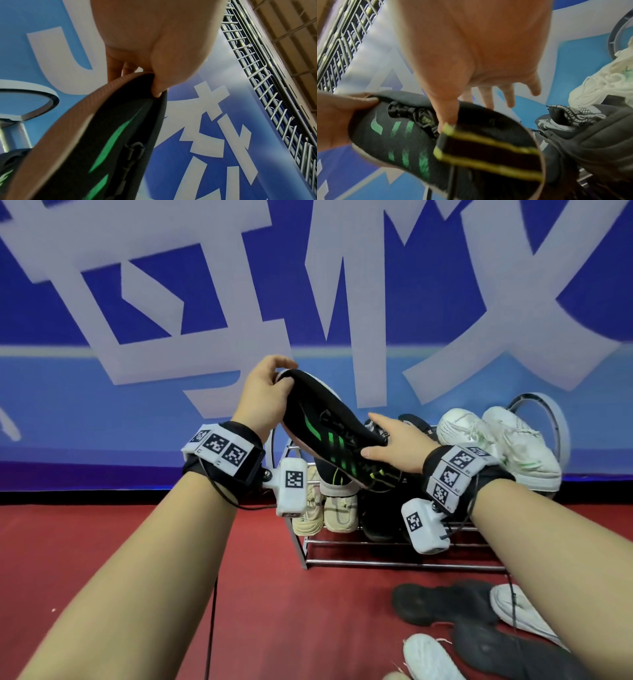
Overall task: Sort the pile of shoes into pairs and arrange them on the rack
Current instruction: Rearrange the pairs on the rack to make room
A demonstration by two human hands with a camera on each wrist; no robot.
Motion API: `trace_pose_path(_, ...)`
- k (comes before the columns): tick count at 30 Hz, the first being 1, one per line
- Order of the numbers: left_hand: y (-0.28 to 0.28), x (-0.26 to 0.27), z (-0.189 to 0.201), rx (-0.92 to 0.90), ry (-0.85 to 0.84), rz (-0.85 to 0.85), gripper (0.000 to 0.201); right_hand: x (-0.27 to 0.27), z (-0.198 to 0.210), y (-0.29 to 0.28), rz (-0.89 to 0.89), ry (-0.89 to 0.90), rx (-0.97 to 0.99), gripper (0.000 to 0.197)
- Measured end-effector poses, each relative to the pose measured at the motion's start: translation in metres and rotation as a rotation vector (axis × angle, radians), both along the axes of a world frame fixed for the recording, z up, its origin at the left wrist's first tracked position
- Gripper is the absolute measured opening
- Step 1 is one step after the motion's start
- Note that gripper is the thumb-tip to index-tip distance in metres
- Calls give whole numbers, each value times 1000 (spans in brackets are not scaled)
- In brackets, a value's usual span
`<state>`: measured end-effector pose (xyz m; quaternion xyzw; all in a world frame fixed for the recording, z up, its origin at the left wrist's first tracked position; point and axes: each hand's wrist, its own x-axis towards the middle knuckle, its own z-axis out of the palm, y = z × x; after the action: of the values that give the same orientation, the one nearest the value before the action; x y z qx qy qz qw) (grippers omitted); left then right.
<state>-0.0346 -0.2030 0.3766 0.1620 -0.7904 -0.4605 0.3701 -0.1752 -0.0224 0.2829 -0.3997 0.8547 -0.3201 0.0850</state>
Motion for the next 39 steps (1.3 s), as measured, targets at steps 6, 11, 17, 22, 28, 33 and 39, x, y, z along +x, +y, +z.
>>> trace_pose_path(6, -5, 2, -6, 5, 27, 7, 25, 14, -3, -8, 139, -52, 15, 54)
trace_pose_path(11, -2, 2, -7, 171, 166, 56, 28, 11, 6, -13, 111, -53, -13, 11)
trace_pose_path(17, -9, 1, -16, 267, -72, 105, 55, 18, 5, -28, 7, -242, -150, 15)
trace_pose_path(22, -2, 8, -40, 219, -439, -72, 67, 27, 7, -53, -193, -607, -320, 25)
trace_pose_path(28, 10, 12, -50, -7, -570, -254, 50, 31, 6, -67, -271, -806, -418, 19)
trace_pose_path(33, 7, 10, -71, -155, -652, -218, 64, 34, 2, -74, -243, -857, -381, 16)
trace_pose_path(39, 0, 11, -83, -62, -613, -120, 62, 47, 0, -81, -122, -792, -371, 29)
